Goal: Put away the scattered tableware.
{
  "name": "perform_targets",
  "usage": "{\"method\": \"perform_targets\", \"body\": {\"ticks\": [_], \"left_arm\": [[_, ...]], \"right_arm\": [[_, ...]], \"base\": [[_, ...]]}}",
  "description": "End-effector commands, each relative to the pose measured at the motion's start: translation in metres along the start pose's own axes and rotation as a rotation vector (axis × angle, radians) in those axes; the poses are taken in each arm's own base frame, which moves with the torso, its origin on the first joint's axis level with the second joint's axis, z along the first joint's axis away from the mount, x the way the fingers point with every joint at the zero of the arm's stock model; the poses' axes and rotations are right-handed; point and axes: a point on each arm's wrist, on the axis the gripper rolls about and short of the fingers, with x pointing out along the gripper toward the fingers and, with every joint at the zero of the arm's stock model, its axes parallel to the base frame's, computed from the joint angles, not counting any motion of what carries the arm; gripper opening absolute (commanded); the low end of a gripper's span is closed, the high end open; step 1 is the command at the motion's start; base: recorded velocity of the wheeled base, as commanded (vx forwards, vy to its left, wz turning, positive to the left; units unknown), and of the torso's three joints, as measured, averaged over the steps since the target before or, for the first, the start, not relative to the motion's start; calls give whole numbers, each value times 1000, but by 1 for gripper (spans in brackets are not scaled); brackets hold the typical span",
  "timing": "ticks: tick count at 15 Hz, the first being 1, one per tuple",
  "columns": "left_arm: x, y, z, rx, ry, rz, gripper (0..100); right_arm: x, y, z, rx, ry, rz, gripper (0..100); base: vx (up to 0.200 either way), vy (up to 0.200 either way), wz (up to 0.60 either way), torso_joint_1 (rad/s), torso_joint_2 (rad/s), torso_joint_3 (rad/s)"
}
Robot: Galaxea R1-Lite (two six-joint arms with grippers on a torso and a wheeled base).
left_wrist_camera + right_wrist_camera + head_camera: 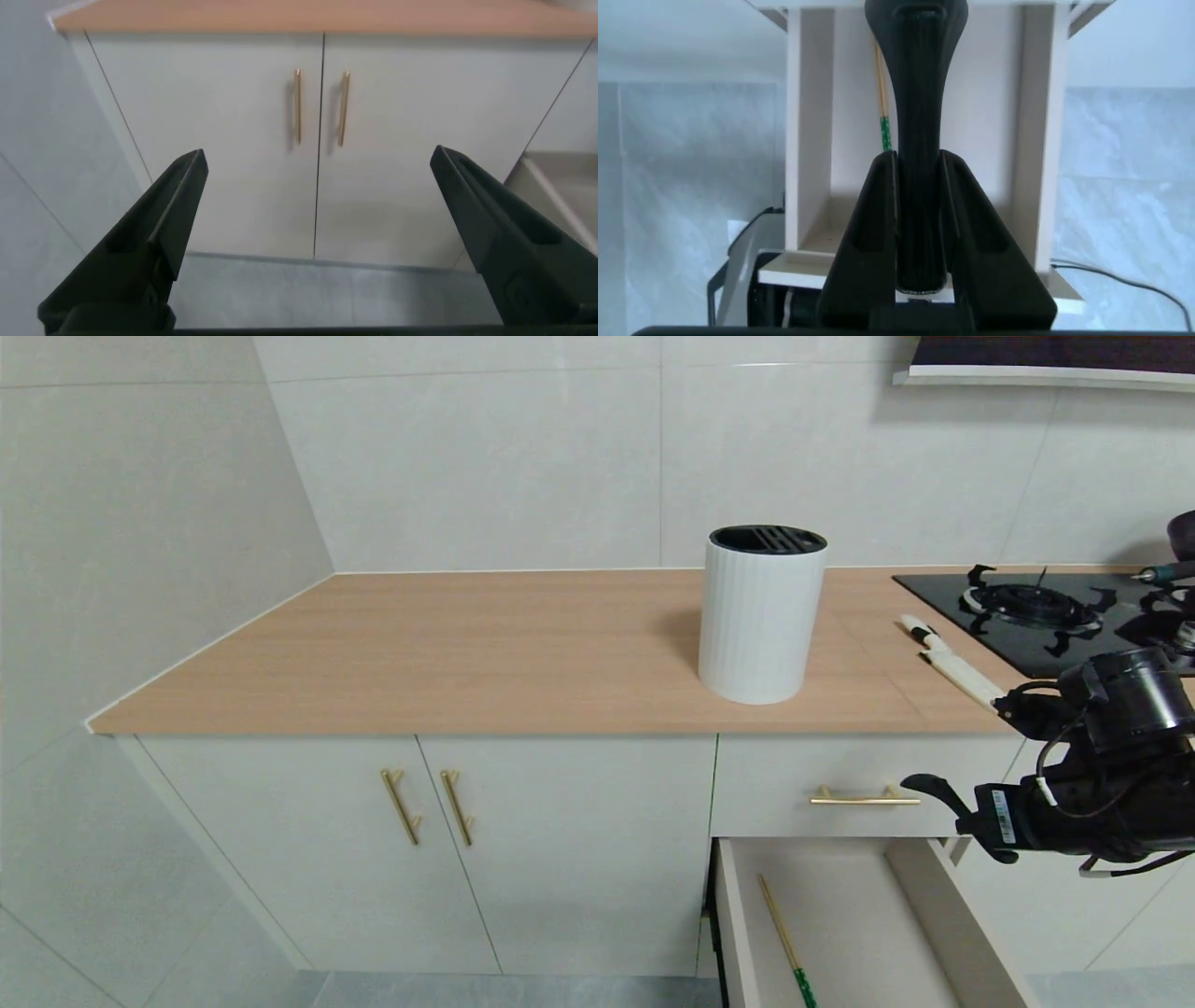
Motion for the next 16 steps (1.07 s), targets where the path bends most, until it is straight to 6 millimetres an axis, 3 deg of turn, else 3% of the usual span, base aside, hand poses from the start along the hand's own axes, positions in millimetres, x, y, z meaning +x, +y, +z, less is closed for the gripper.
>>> {"method": "perform_targets", "body": {"ticks": [1,10,16], "left_arm": [[0,0,0,0,0,1,100],[0,0,0,0,0,1,100],[0,0,0,0,1,1,100]], "right_arm": [[4,0,-1,-3,16,0,0],[12,2,-5,-11,47,-1,0],[19,7,-10,-28,69,8,0]], "base": [[0,0,0,-178,486,295],[0,0,0,-156,481,318],[0,0,0,-79,452,361]]}}
